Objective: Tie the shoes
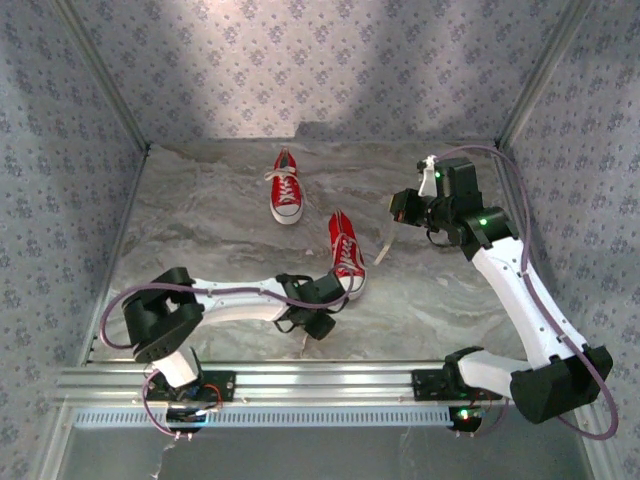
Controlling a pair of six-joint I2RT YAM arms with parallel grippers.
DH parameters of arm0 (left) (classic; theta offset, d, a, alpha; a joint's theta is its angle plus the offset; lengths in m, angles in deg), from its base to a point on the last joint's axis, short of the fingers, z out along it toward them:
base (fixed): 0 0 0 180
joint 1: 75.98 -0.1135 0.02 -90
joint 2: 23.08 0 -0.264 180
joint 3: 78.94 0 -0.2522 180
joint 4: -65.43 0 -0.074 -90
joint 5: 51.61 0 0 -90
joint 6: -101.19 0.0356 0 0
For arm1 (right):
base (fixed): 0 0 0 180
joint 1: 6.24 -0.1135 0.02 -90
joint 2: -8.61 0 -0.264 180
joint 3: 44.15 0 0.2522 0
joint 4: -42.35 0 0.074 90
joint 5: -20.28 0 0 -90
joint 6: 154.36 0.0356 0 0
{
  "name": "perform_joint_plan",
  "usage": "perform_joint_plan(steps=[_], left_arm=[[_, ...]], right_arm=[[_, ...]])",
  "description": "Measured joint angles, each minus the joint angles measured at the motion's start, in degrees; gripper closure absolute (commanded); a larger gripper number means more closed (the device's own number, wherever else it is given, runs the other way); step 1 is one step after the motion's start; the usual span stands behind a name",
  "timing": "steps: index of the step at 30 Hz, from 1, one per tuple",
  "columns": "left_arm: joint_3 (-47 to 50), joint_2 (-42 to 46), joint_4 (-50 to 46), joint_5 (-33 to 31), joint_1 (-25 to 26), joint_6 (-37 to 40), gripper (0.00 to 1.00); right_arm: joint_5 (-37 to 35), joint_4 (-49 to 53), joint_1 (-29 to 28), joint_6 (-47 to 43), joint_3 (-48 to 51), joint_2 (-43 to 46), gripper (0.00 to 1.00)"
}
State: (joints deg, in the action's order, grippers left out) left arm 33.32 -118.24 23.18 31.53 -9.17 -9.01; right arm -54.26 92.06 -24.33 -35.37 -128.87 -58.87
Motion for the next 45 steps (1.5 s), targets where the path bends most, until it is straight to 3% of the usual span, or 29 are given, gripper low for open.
perform_joint_plan(steps=[2, 6, 12, 17, 24, 35, 45], left_arm=[[-0.3, -0.7, -0.1, -0.1, 0.8, 0.0, 0.50], [-1.0, -1.7, 0.0, 0.2, 1.4, 0.0, 0.73], [-1.0, -0.9, -0.2, -4.7, 1.2, -0.5, 1.00], [3.2, 10.7, 4.1, -7.6, -2.0, -0.7, 1.00], [10.1, 25.9, 15.0, -5.4, -11.8, 0.2, 1.00], [11.3, 33.3, 21.9, -2.1, -26.3, -0.1, 1.00], [9.4, 33.6, 26.1, 3.6, -31.5, -1.1, 1.00]], right_arm=[[0.1, 0.1, 0.0, 0.0, 0.0, 0.0, 1.00], [0.4, 0.3, 0.0, 0.0, 0.3, 0.0, 1.00], [0.4, 0.6, -0.5, 0.0, 0.5, 0.0, 1.00], [1.0, 0.9, -3.7, 0.3, -2.2, -1.7, 1.00], [2.7, 0.5, -9.1, 0.6, -13.3, -9.2, 1.00], [7.7, 0.1, -17.3, 0.8, -29.7, -23.3, 1.00], [10.0, -2.9, -18.2, 6.8, -31.5, -29.6, 1.00]])
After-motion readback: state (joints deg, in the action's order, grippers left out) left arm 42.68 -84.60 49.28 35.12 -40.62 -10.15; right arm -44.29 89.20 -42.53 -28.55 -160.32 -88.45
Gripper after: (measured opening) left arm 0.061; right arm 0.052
